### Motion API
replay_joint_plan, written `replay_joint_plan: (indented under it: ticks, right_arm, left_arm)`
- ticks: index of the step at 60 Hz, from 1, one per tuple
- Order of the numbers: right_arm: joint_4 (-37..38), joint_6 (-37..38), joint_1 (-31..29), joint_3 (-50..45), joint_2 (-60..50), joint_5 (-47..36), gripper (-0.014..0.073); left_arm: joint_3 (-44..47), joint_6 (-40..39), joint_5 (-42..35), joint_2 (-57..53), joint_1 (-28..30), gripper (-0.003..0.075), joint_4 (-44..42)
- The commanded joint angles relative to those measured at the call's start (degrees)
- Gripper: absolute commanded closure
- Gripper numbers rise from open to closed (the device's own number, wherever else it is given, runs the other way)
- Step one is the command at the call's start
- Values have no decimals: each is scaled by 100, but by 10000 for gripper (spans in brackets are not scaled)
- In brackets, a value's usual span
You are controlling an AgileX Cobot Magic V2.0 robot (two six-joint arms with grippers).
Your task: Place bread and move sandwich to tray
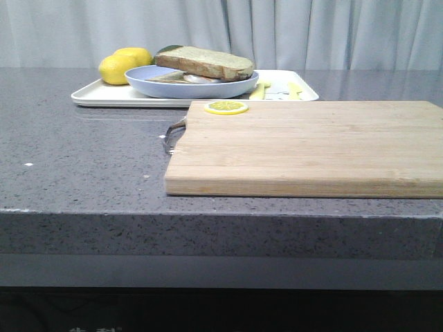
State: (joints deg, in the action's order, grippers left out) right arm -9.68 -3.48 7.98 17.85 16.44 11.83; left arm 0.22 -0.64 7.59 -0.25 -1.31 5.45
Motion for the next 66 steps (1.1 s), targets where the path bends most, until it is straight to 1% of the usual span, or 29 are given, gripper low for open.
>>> replay_joint_plan:
  ticks: [1, 57, 66]
  right_arm:
    - [-8, -20, -32, 157, 42, -480, 668]
    - [7, -20, -32, 157, 42, -480, 668]
    - [108, -20, -32, -70, 34, -575, 668]
  left_arm:
    - [61, -44, -510, -132, 11, 739, 58]
    - [61, -44, -497, -132, 11, 739, 58]
    - [61, -44, -497, -132, 11, 739, 58]
